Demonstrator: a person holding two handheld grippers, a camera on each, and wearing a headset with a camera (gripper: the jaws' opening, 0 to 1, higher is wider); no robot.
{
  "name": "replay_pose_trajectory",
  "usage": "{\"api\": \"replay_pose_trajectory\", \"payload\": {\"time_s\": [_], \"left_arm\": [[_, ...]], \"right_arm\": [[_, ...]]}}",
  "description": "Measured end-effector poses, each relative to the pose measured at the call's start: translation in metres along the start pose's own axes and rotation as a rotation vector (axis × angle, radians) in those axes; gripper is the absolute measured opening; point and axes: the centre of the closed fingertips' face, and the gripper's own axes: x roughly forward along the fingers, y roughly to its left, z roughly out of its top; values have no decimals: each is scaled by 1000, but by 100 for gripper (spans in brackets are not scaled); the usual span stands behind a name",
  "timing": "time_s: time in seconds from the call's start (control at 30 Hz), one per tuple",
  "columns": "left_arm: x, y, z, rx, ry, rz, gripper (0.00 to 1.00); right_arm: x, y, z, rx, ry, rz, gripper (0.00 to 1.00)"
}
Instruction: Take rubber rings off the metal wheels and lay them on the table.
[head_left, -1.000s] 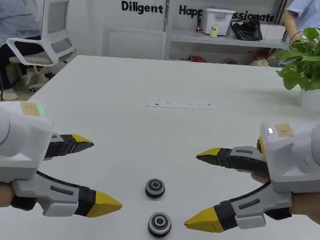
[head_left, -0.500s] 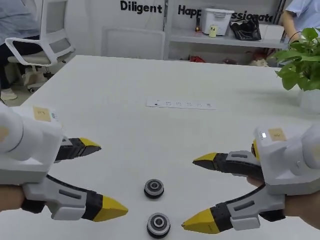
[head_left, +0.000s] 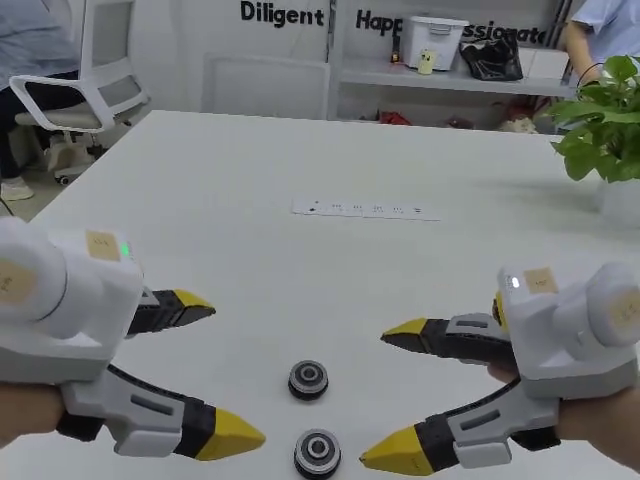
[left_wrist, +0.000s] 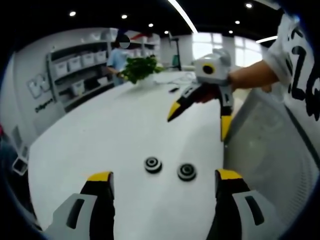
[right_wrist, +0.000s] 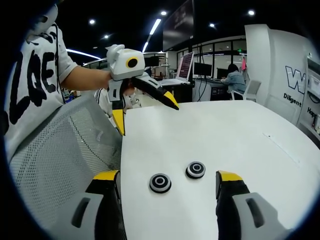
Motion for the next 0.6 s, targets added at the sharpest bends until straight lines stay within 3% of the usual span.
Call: {"api": "replay_pose_trajectory", "payload": {"time_s": [0.6], "left_arm": [[10,0,-7,5,16,-20,84]], "right_arm": [[5,-1,-13,10,17,7,72]]}}
